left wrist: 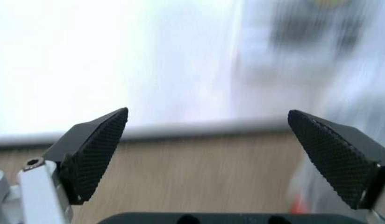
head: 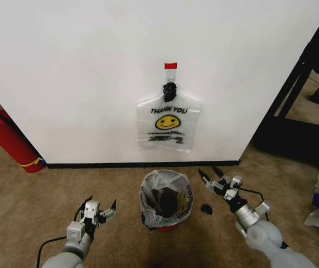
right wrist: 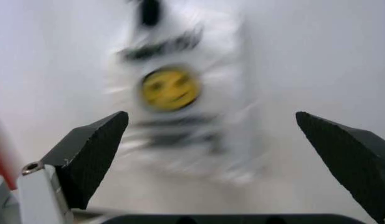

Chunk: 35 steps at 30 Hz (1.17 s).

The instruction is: Pick up the garbage bag from the wall and place it over the trash bin.

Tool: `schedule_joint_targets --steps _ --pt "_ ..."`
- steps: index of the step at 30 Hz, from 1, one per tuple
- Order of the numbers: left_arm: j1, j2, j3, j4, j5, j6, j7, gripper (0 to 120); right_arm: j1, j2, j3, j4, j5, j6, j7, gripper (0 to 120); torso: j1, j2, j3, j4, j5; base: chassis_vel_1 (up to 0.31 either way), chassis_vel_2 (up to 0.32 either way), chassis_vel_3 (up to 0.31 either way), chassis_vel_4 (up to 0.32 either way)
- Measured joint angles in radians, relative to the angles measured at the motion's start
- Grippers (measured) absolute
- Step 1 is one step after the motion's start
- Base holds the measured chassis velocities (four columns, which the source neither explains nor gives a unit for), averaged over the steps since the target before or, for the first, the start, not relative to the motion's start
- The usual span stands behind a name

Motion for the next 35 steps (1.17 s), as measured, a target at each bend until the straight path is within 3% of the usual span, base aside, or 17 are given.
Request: schedule_joint_targets --steps 1,4,11,16,35 --pt "-0.003 -0.022 -0.003 -0.019 0.014 -0.047 0.007 100 -0.047 0.028 0.04 0.073 -0.081 -0.027 0.107 100 0.0 0.0 0.0 -0.0009 -0.0007 0.0 0.0 0.0 0.0" --pt "-0.008 -0.061 -0.009 -0.076 0.034 -0.113 0.029 100 -0.149 0.1 0.125 0.178 -0.241 -0.038 0.228 100 0.0 0.0 0.0 -0.0006 0.0005 0.0 0.0 0.0 0.0" --pt "-0.037 -0.082 -0.02 -0.147 0.02 -0.112 0.053 100 -0.428 0.252 0.239 0.33 -0.544 0.06 0.194 100 0.0 0.0 0.0 -0.0016 -0.0007 0.0 0.0 0.0 0.0" --pt "-0.035 -0.1 -0.054 -0.164 -0.003 -0.112 0.071 100 -0.442 0.285 0.231 0.339 -0.589 0.087 0.212 100 0.0 0.0 0.0 -0.0002 0.0003 0.0 0.0 0.0 0.0" --pt "-0.033 -0.101 -0.057 -0.164 -0.006 -0.105 0.073 100 -0.433 0.281 0.222 0.332 -0.58 0.086 0.215 100 0.0 0.0 0.0 -0.0008 0.0 0.0 0.0 0.0 0.0"
